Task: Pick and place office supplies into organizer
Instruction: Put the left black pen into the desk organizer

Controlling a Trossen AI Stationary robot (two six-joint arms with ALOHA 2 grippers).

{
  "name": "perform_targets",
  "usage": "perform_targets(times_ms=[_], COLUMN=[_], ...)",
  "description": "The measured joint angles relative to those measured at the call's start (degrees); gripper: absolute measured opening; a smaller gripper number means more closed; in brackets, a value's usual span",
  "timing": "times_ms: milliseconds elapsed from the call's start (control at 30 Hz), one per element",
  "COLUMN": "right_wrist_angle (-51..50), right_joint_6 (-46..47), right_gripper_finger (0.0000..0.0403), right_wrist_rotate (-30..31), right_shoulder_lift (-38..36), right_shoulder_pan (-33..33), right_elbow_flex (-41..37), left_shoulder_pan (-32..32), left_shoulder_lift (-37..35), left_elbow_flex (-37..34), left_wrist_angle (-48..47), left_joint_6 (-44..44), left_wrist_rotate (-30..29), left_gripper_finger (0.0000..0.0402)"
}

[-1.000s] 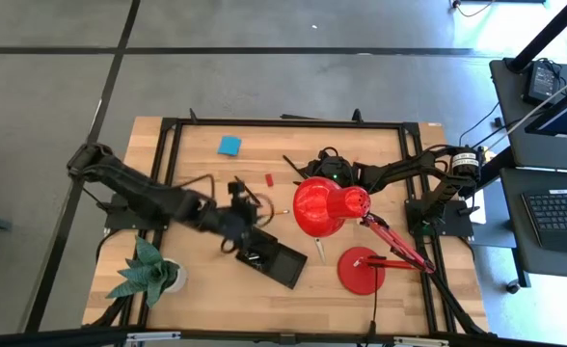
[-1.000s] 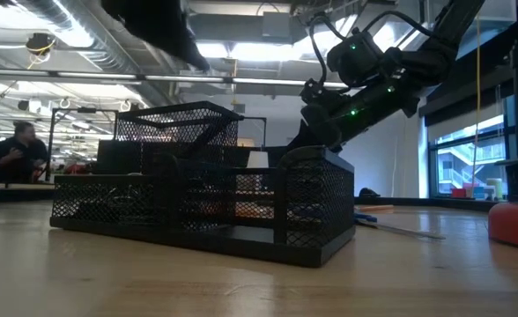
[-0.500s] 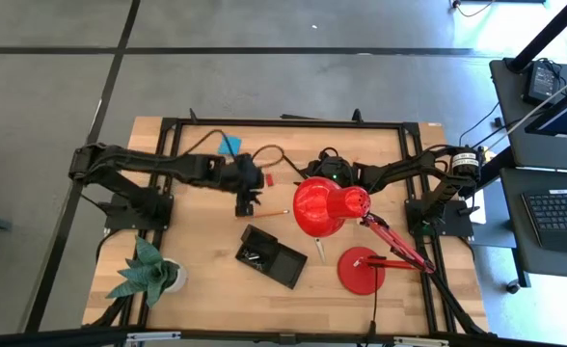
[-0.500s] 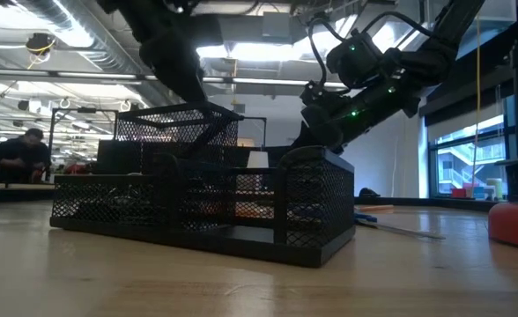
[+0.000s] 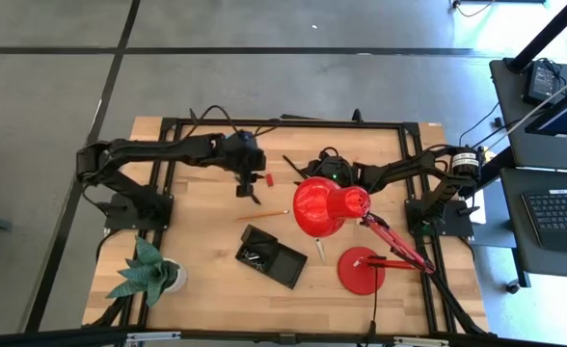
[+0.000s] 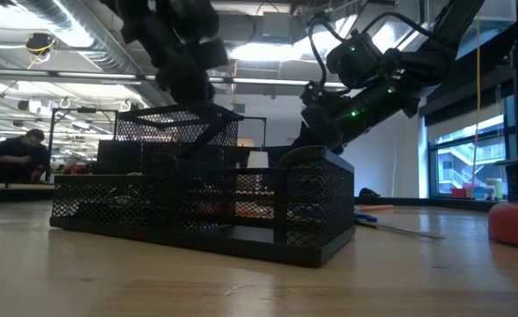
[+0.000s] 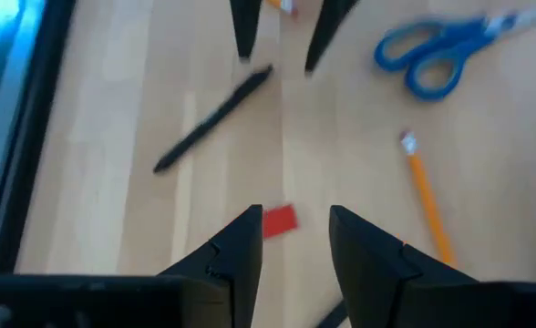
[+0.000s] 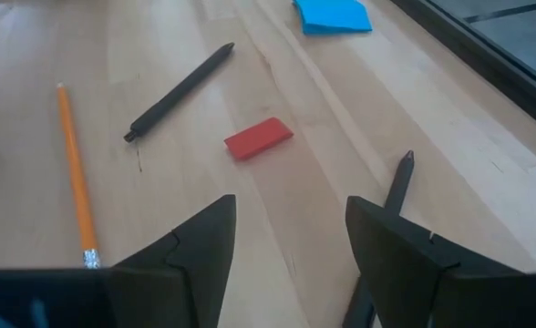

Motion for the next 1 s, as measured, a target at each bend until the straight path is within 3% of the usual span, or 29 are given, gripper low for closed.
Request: perform_targets(times_ms=[267, 433, 500, 567, 733, 1000], right_wrist_angle=[0.0, 0.0, -0.1, -0.2, -3.2, -7.5], right_joint_6=[0.2, 0.2, 0.0, 0.1, 0.2, 1.6], right_gripper_finger=[0.0212, 0.0212, 0.0212, 0.0212, 0.0212, 0.0212], right_wrist_rotate=[0.0, 0.0, 0.0, 0.0, 0.0, 0.0], right_shoulder_lift=[0.0, 0.0, 0.0, 0.0, 0.0, 0.0], right_shoulder_pan=[-1.2, -2.0, -2.3, -2.5, -2.7, -2.7], right_elbow_flex=[0.0, 0.0, 0.0, 0.0, 0.0, 0.0], left_shoulder_pan=[3.9, 5.5, 5.6, 5.2, 3.4, -3.7], left_shoulder_lift=[5.6, 10.9, 12.7, 13.9, 15.1, 15.1], left_elbow_flex=[0.5, 5.2, 6.7, 8.1, 9.6, 9.6], left_wrist_angle=[-0.1, -0.5, -2.2, -5.2, -14.7, -16.6], left_joint_6=[2.8, 3.9, 8.2, 12.2, 12.7, 18.0], left_wrist_rotate=[3.1, 4.3, 3.9, 2.7, 0.5, -0.6], left_gripper_finger=[0.0136, 0.0135, 0.0135, 0.0134, 0.0134, 0.0134])
